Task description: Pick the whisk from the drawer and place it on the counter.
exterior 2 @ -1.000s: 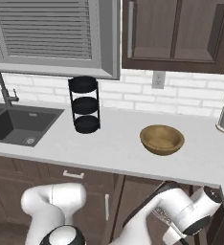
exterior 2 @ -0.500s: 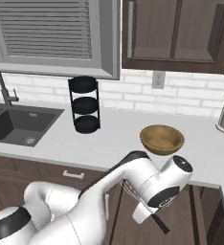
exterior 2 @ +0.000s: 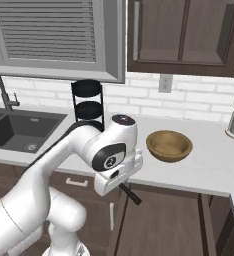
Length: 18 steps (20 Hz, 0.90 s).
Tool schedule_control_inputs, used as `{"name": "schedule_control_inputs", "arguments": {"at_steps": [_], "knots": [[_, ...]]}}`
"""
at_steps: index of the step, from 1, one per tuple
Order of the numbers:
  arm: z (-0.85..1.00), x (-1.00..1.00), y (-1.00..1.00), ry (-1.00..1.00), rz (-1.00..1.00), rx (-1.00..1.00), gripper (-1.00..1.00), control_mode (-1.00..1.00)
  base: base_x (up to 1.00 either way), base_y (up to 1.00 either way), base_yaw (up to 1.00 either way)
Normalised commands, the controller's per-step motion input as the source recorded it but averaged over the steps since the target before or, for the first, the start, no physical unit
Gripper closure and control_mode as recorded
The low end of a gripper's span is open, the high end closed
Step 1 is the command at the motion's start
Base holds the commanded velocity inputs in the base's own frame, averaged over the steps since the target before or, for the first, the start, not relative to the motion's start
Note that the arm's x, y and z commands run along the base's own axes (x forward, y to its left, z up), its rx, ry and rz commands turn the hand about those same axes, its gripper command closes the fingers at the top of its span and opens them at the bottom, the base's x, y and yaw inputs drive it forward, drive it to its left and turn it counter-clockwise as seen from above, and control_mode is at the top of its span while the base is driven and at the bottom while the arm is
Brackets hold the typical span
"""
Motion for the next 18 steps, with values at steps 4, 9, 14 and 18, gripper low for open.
{"name": "schedule_control_inputs", "arguments": {"at_steps": [4, 9, 14, 18], "knots": [[0.29, 0.62, 1.00, 0.15, 0.00, -0.01, 1.00, -1.00, 0.00, 0.00, 0.00], [0.11, 0.80, 1.00, 0.11, 0.00, -0.10, 1.00, -1.00, 0.00, 0.00, 0.00], [0.05, 0.93, 0.88, 0.22, 0.00, -0.12, 1.00, -1.00, 0.00, 0.00, 0.00], [-0.47, 0.38, 0.05, 0.04, 0.00, 0.07, 1.00, -1.00, 0.00, 0.00, 0.00]]}}
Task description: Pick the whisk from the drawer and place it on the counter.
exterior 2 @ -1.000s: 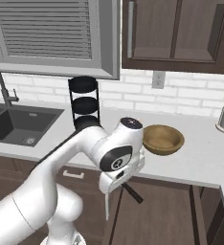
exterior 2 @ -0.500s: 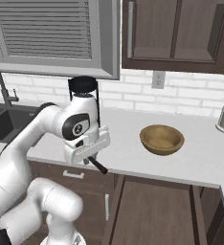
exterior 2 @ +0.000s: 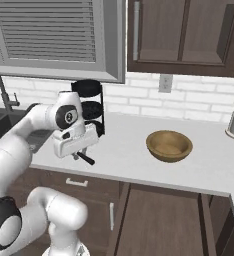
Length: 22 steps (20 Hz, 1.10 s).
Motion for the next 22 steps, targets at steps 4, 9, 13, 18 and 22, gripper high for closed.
{"name": "schedule_control_inputs", "arguments": {"at_steps": [4, 9, 13, 18, 22], "knots": [[-0.46, 1.00, 0.06, 0.00, 0.00, 0.16, 1.00, -1.00, 0.00, 0.00, 0.00], [-0.28, 1.00, 0.00, -0.02, 0.00, 0.21, 1.00, -1.00, 0.00, 0.00, 0.00], [-0.62, 1.00, 0.00, -0.06, 0.02, 0.09, 1.00, -1.00, 0.00, 0.00, 0.00], [-1.00, 0.57, 0.00, -0.20, 0.08, -0.05, 1.00, -1.00, 0.00, 0.00, 0.00], [-0.87, 0.58, -0.01, -0.34, 0.05, -0.03, 1.00, -1.00, 0.00, 0.00, 0.00]]}}
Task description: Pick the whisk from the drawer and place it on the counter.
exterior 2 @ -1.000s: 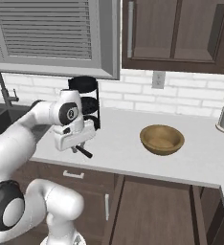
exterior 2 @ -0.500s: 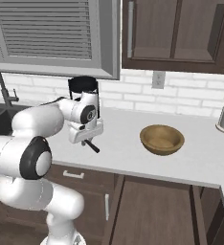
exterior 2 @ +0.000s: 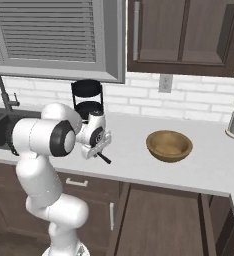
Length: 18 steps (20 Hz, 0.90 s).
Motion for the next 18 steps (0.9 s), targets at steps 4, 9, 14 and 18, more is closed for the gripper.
{"name": "schedule_control_inputs", "arguments": {"at_steps": [4, 9, 14, 18], "knots": [[-0.01, 0.28, -0.14, -0.12, 0.00, 0.07, -1.00, -1.00, 0.00, 0.00, 0.00], [0.80, -0.06, -0.05, 0.00, 0.00, 0.01, -1.00, -1.00, 0.00, 0.00, 0.00], [1.00, -0.48, 0.02, -0.15, -0.03, 0.01, -1.00, -1.00, 0.00, 0.00, 0.00], [1.00, -0.80, -0.18, -0.34, -0.03, 0.09, -1.00, -1.00, 0.00, 0.00, 0.00]]}}
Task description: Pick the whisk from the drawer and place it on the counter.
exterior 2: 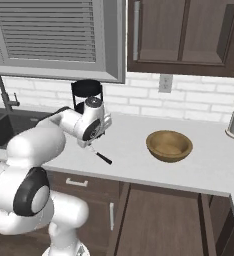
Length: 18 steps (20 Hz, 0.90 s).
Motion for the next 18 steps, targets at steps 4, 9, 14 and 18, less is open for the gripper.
{"name": "schedule_control_inputs", "arguments": {"at_steps": [4, 9, 14, 18], "knots": [[1.00, -0.77, -0.36, -0.41, -0.10, 0.18, -1.00, -1.00, 0.00, 0.00, 0.00], [1.00, -0.75, -0.72, -0.39, -0.09, 0.29, -1.00, -1.00, 0.00, 0.00, 0.00], [1.00, -0.74, -0.63, -0.29, -0.16, 0.29, -1.00, -1.00, 0.00, 0.00, 0.00], [1.00, -0.59, -0.29, -0.22, -0.19, 0.20, -1.00, -1.00, 0.00, 0.00, 0.00]]}}
